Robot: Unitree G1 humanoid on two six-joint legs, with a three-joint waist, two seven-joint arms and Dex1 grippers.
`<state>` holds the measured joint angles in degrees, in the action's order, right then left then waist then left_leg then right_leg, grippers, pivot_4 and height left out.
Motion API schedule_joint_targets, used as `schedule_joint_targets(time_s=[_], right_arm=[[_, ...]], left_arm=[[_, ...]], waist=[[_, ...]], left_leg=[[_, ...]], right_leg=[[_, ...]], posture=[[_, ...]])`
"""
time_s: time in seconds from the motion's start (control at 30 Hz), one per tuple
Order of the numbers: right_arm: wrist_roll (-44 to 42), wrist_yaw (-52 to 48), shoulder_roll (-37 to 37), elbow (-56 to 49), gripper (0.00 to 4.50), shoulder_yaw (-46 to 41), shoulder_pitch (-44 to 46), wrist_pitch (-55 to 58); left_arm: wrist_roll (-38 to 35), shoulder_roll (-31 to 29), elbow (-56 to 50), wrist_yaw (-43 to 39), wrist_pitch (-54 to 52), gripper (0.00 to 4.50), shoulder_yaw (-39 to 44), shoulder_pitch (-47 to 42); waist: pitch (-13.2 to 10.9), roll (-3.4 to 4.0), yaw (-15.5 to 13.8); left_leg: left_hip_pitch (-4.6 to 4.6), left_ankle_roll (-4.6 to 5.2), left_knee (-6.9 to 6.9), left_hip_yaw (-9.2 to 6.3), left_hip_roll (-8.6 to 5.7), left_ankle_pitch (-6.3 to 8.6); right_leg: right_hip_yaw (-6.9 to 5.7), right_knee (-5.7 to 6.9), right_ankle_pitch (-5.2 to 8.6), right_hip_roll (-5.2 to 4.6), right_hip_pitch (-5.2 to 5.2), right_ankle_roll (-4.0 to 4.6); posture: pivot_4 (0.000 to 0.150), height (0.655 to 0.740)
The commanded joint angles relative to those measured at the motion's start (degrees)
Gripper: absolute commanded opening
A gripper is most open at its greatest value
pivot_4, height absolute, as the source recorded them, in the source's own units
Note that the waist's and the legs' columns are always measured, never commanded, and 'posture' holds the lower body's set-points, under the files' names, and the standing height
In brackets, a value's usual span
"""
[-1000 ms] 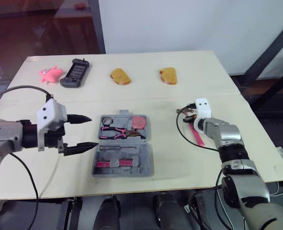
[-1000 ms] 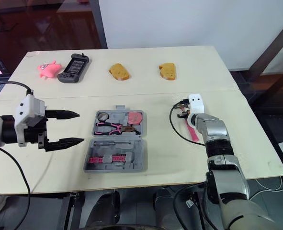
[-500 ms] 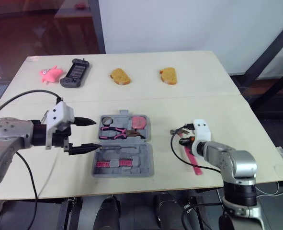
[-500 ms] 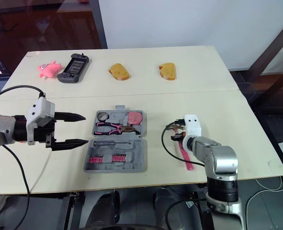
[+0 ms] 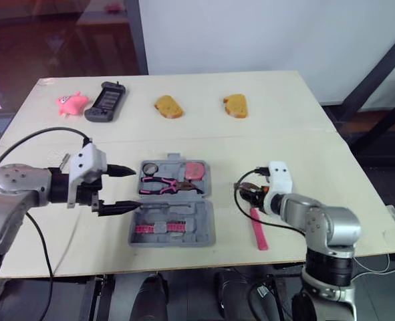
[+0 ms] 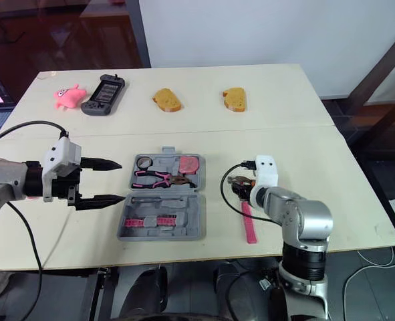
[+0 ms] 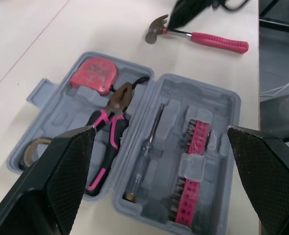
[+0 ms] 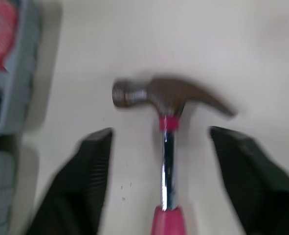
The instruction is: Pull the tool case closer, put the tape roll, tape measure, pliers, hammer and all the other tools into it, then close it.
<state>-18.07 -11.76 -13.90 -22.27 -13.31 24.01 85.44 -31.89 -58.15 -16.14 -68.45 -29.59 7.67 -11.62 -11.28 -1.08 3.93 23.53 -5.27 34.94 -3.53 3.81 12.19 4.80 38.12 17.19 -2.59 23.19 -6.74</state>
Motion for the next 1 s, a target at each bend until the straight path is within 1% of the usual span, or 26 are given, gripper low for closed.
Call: schedule_joint_targets(time_s=[0.03,0.07,0.13,0.2,0.27,0.33,0.4,0.47,0.57,0.73,0.9,0.97,1.0], right_arm=[[-6.08,-14.09,-13.7,-1.91,4.48,7.99,4.72,-3.63],[-6.58,-21.17,-20.84,-2.41,4.48,14.23,5.89,-7.67],[-5.35,-32.26,-31.7,-1.92,4.48,24.33,8.1,-16.2],[4.32,-43.81,-40.91,3.23,4.48,35.32,11.98,-33.79],[15.33,-52.82,-45.3,11.06,4.48,43.68,16.28,-55.92],[22.7,-59.57,-46.54,18.49,4.48,48.61,19.52,-78.1],[29.38,-61.97,-45.62,27.06,4.48,52.43,23.06,-97.57],[34.03,-61.76,-42.22,35.48,4.48,54.77,26.95,-110.61],[41.49,-58.48,-37.03,46.79,4.48,57.54,32.19,-125.15],[51.6,-51.67,-30.72,60.04,4.48,60.46,37.2,-139.35],[60.57,-44.94,-25.56,68.7,4.48,63.28,40.74,-145.95],[61.68,-44.66,-24.07,70.29,3.98,63.99,40.97,-147.94],[62.11,-44.61,-23.57,70.82,3.63,64.26,40.9,-148.71]], left_arm=[[-0.51,0.05,-2.31,1.06,0.26,4.5,2.82,1.25],[-0.6,-0.19,-2.67,1.27,-0.29,4.5,3.12,2.04],[-0.37,-0.41,-3.14,1.45,-0.31,4.5,3.39,3.25],[-0.55,0.03,-3.52,1.85,0.11,4.5,4.11,4.26],[-0.7,0.22,-3.91,2.08,0.46,4.5,4.91,5.17],[-0.77,0.4,-4.23,2.41,0.57,4.5,5.5,5.6],[-0.79,0.56,-4.82,3.05,0.51,4.5,6.12,6.14],[-0.93,0.72,-5.8,3.68,0.28,4.5,7.07,7.28],[-1.13,0.96,-7.44,4.61,-0.23,4.5,8.71,9.42],[-1.42,1.04,-9.46,6.52,-1.24,4.5,10.84,12.43],[-1.83,1.07,-10.33,7.98,-2.03,4.5,11.61,13.54],[-2.0,1.04,-10.77,8.39,-2.31,4.5,11.84,13.82],[-2.06,1.06,-11.01,8.57,-2.5,4.5,12.01,13.97]], waist=[[-0.02,0.03,0.0],[-0.06,0.07,0.0],[-0.06,0.08,0.02],[-0.04,0.04,0.06],[-0.06,0.02,0.21],[-0.07,0.03,0.17],[-0.08,0.02,0.16],[-0.09,0.02,0.21],[-0.1,0.03,0.35],[-0.12,0.05,-0.01],[-0.12,0.05,0.04],[-0.12,0.04,0.06],[-0.11,0.03,0.06]], left_leg=[[0.01,0.0,0.01,0.0,0.0,0.0],[0.02,0.0,0.02,0.01,0.0,0.0],[0.02,0.01,0.0,0.04,-0.01,0.01],[0.0,0.04,-0.05,0.0,0.02,0.02],[0.0,0.05,0.0,0.04,0.02,0.03],[0.0,0.04,0.08,0.1,0.01,0.03],[0.0,0.04,0.1,0.13,0.01,0.03],[0.01,0.04,0.07,0.13,0.01,0.03],[0.01,0.03,0.08,0.12,0.01,0.02],[0.0,0.01,0.08,0.09,0.0,0.01],[-0.01,-0.02,0.11,0.06,0.0,-0.01],[-0.05,-0.03,0.1,0.05,0.0,-0.01],[-0.06,-0.03,0.1,0.05,0.0,-0.01]], right_leg=[[0.0,0.0,0.0,0.0,0.0,0.0],[0.0,-0.01,0.0,-0.01,0.01,0.0],[0.01,-0.07,0.03,-0.04,0.0,0.01],[-0.02,-0.07,0.05,0.02,0.01,0.02],[0.0,-0.07,0.05,0.01,0.04,0.0],[0.02,-0.11,0.05,-0.03,0.04,-0.02],[0.01,-0.11,0.05,-0.05,0.04,-0.05],[0.01,-0.1,0.05,-0.05,0.04,-0.06],[0.02,-0.05,0.03,-0.04,0.05,-0.05],[0.01,0.0,0.02,-0.05,0.02,-0.03],[0.01,0.02,0.02,-0.05,-0.01,-0.02],[0.0,0.02,0.01,-0.04,-0.05,-0.02],[0.0,0.03,0.01,-0.04,-0.05,-0.02]], posture=[[0.15,0.74],[0.15,0.74],[0.15,0.74],[0.15,0.74],[0.15,0.74],[0.15,0.74],[0.15,0.74],[0.15,0.74],[0.15,0.74],[0.15,0.74],[0.15,0.74],[0.15,0.74],[0.15,0.74]])
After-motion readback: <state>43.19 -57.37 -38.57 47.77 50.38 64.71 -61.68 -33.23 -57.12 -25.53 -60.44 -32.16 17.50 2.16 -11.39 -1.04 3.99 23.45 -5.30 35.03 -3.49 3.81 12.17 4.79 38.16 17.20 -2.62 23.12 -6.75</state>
